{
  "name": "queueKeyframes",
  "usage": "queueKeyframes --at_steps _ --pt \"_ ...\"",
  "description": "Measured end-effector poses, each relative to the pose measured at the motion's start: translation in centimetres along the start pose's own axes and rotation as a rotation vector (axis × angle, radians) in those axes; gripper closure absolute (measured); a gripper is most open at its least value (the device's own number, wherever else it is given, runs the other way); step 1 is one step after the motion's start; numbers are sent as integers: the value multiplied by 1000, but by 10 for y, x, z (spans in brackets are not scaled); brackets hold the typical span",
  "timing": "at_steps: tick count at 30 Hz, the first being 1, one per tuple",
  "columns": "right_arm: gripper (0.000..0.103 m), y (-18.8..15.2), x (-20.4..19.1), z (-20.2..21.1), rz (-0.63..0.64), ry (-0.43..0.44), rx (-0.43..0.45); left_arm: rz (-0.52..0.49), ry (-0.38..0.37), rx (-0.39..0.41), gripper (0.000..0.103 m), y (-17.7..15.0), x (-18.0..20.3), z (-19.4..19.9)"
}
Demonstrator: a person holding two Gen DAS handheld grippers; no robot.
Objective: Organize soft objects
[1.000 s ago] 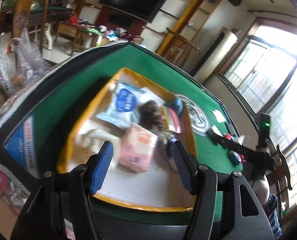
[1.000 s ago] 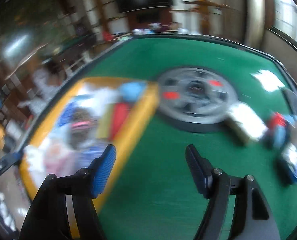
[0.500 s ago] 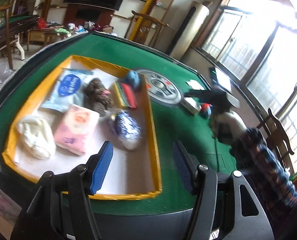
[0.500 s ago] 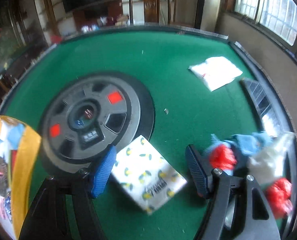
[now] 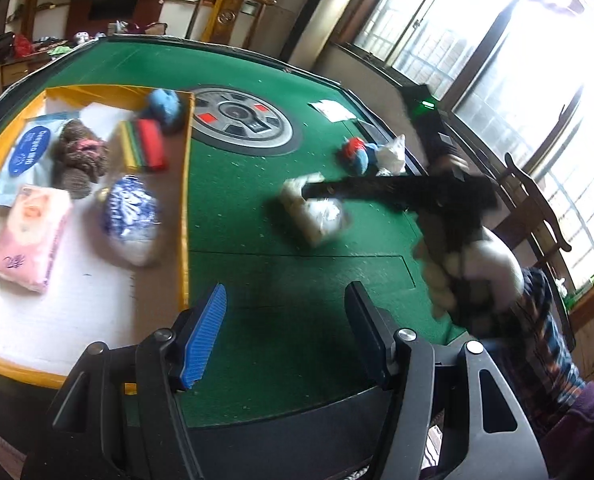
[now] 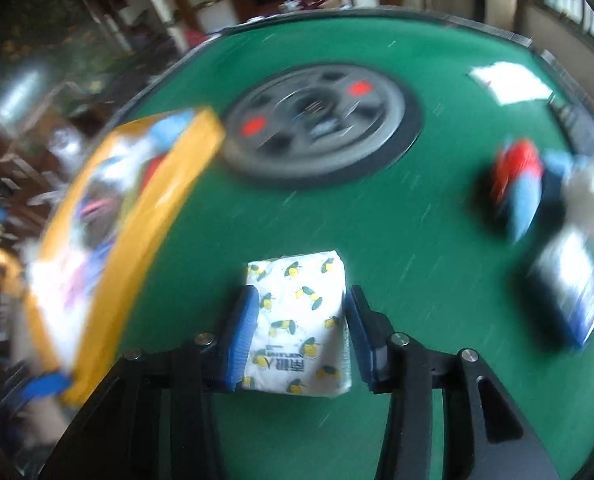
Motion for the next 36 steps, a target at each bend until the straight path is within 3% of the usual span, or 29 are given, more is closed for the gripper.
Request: queueKeyframes --at_steps 2,5,10,14,16,19,24,27,33,35,36 --pt "62 -13 4 23 -23 36 66 -12 -6 -7 42 0 6 -1" --pt "54 -20 28 60 -63 -40 227 -21 -18 -26 42 1 14 -9" --pt "40 -27 94 111 -245 -152 472 2 -15 -64 42 7 23 -30" --pt "36 -44 147 127 -400 -213 578 4 23 -61 42 19 35 -49" --pt "36 -49 161 125 -446 -208 582 -3 41 -57 42 25 41 -58" --pt "36 -50 172 113 -464 -176 521 2 79 -63 43 35 45 -77" --pt "36 -49 166 111 -436 -164 492 -6 165 -80 43 48 49 -113" --pt "36 -51 166 109 -441 -159 485 -41 249 -96 26 51 56 -135" --pt "36 -52 170 103 -460 -164 472 -148 275 -126 22 47 70 -159" --pt "35 -52 170 102 -462 -174 471 -164 247 -125 46 47 70 -159" --pt "35 -52 170 102 -464 -180 470 -151 220 -114 50 48 66 -155"
Point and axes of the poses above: each gripper's, at about its wrist camera, not at the fingertips, and z roughly against the way its jaws point, x to its right, y to its top, the point moved 2 cm from there along -z, roughly the way its jaws point, and after that the axes turned 1 degree about x, right-handed, at the moved point
